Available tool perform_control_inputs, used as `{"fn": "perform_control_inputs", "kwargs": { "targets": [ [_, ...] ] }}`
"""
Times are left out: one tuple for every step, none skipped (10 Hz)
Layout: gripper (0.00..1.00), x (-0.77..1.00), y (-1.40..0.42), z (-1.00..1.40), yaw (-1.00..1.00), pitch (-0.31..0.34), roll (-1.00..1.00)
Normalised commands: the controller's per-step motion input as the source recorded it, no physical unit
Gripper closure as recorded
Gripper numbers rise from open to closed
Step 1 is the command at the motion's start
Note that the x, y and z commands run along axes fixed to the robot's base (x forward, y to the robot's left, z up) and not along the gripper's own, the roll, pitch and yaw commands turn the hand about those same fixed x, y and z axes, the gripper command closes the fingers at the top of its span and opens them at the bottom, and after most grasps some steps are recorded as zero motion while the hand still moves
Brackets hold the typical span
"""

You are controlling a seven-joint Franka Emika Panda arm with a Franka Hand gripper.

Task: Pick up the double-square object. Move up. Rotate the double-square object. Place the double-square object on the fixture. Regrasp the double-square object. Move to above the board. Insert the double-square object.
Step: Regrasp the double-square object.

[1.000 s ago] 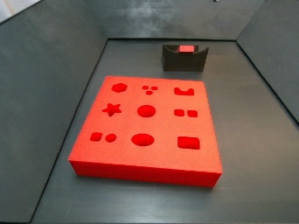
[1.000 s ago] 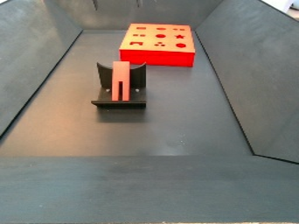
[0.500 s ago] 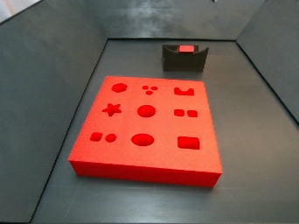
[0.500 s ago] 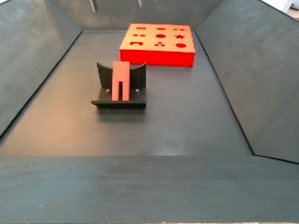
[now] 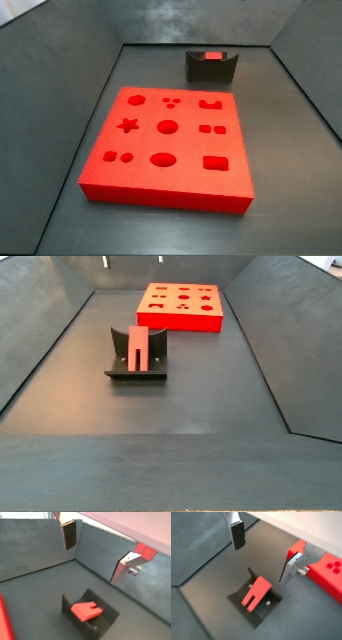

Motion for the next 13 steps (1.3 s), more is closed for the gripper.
{"fn": "perform_control_inputs", "kwargs": {
  "targets": [
    [0.00,0.02,-0.02,0.00,0.04,0.000,1.00],
    [0.00,0.02,-0.02,-0.01,0.04,0.006,1.00],
    [0.00,0.04,-0.03,-0.01,0.04,0.019,1.00],
    [0.00,0.05,-0.03,-0.01,0.04,0.032,1.00],
    [0.00,0.07,-0.03,-0.01,0.05,0.056,1.00],
    [0.00,0.08,-0.03,-0.01,0.06,0.083,1.00],
    [0.00,0.09,-0.04,-0.01,0.09,0.120,0.98],
    [0.00,0.09,-0.04,-0.02,0.10,0.123,0.79],
    [0.00,0.09,-0.04,-0.01,0.12,0.112,0.54],
    [0.00,0.08,-0.04,-0.02,0.13,0.107,0.41],
    [0.00,0.08,-0.02,0.00,0.14,0.084,0.25],
    [0.00,0.03,0.08,-1.00,0.22,0.186,0.18],
    [0.00,0.03,0.07,-1.00,0.23,0.151,0.16]
  ]
}}
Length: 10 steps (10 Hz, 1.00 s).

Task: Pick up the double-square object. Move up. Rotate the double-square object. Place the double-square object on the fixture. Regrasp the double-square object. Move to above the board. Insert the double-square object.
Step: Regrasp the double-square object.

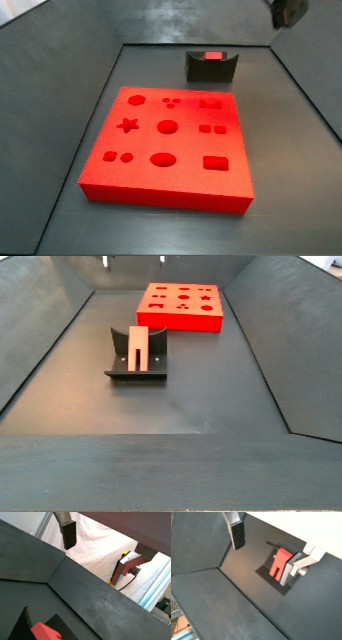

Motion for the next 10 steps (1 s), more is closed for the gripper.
{"fn": "perform_control_inputs", "kwargs": {
  "targets": [
    [0.00,0.04,0.07,-1.00,0.23,0.119,0.15],
    [0.00,0.06,0.06,-1.00,0.23,0.051,0.13],
    [0.00,0.07,0.06,-1.00,0.22,0.004,0.12],
    [0.00,0.08,0.05,-1.00,0.20,-0.043,0.11],
    [0.00,0.09,0.05,-1.00,0.16,-0.097,0.10],
    [0.00,0.10,0.05,-1.00,0.12,-0.128,0.09],
    [0.00,0.10,0.04,-1.00,0.08,-0.149,0.08],
    [0.00,0.11,0.04,-1.00,0.04,-0.150,0.08],
    [0.00,0.11,0.03,-0.91,0.01,-0.144,0.09],
    [0.00,0.09,0.02,-0.71,-0.03,-0.118,0.09]
  ]
}}
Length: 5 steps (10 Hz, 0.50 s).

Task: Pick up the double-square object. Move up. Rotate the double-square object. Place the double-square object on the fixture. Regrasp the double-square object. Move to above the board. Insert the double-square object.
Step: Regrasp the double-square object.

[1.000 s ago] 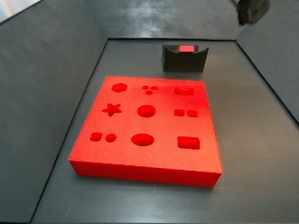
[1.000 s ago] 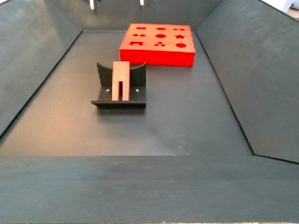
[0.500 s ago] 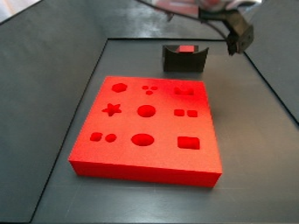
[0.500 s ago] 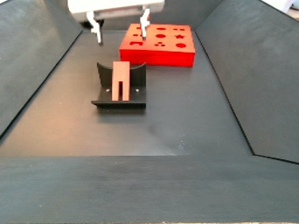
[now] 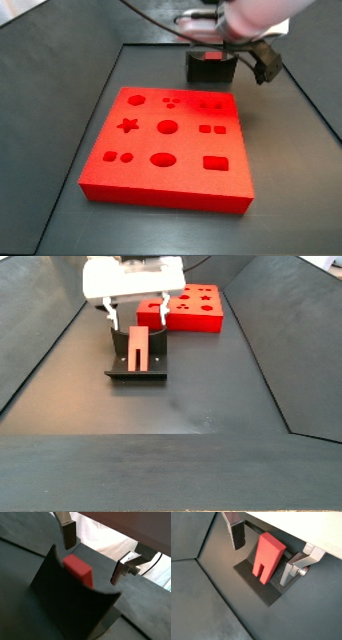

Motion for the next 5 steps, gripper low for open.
{"fn": "perform_control_inputs", "kwargs": {
  "targets": [
    [0.00,0.08,0.01,-0.55,-0.06,-0.092,0.09],
    [0.00,0.07,0.01,-0.36,-0.07,-0.062,0.08],
    [0.00,0.07,0.01,-0.22,-0.07,-0.038,0.07],
    [0.00,0.02,-0.01,-0.17,-0.06,-0.015,0.06],
    [1.00,0.00,0.00,0.00,0.00,0.000,0.00]
  ]
}}
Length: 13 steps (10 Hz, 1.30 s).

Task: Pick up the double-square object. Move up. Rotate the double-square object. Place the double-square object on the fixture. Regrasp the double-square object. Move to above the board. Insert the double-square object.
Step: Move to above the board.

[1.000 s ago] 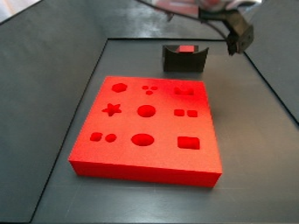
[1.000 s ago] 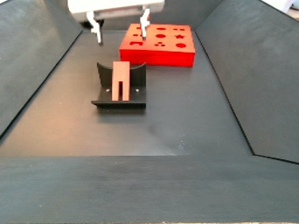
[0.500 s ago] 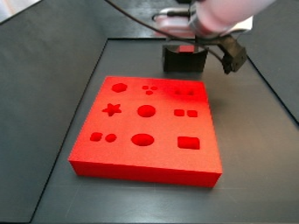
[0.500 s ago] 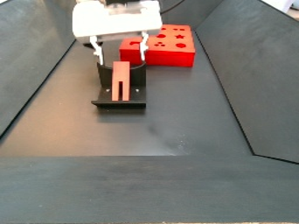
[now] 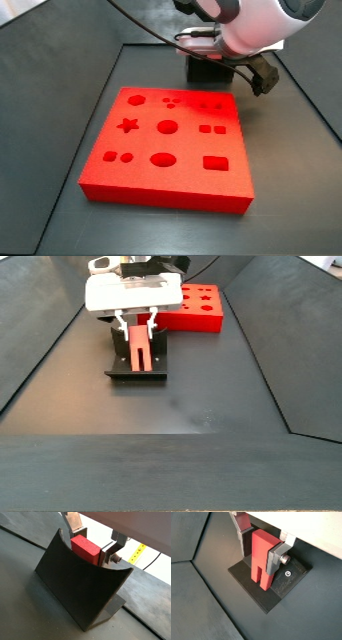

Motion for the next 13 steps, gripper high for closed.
{"fn": "perform_control_inputs", "kwargs": {
  "targets": [
    [1.00,0.11,-0.24,1.00,-0.11,0.369,-0.12],
    [1.00,0.11,-0.24,1.00,-0.11,0.370,-0.12],
    [1.00,0.10,-0.23,1.00,0.00,0.387,-0.10],
    [1.00,0.10,-0.23,1.00,0.08,0.380,-0.10],
    [1.00,0.11,-0.22,1.00,0.17,0.348,-0.07],
    [1.00,0.11,-0.22,1.00,0.21,0.319,-0.05],
    [1.00,0.11,-0.21,1.00,0.26,0.246,-0.03],
    [1.00,0.11,-0.21,1.00,0.28,0.188,-0.02],
    [1.00,0.11,-0.20,1.00,0.28,0.111,-0.01],
    [1.00,0.11,-0.19,1.00,0.26,0.061,-0.01],
    [1.00,0.11,-0.19,1.00,0.22,0.020,-0.01],
    [1.00,0.11,-0.18,1.00,0.19,-0.003,0.00],
    [1.00,0.11,-0.16,1.00,0.13,-0.016,0.00]
  ]
}}
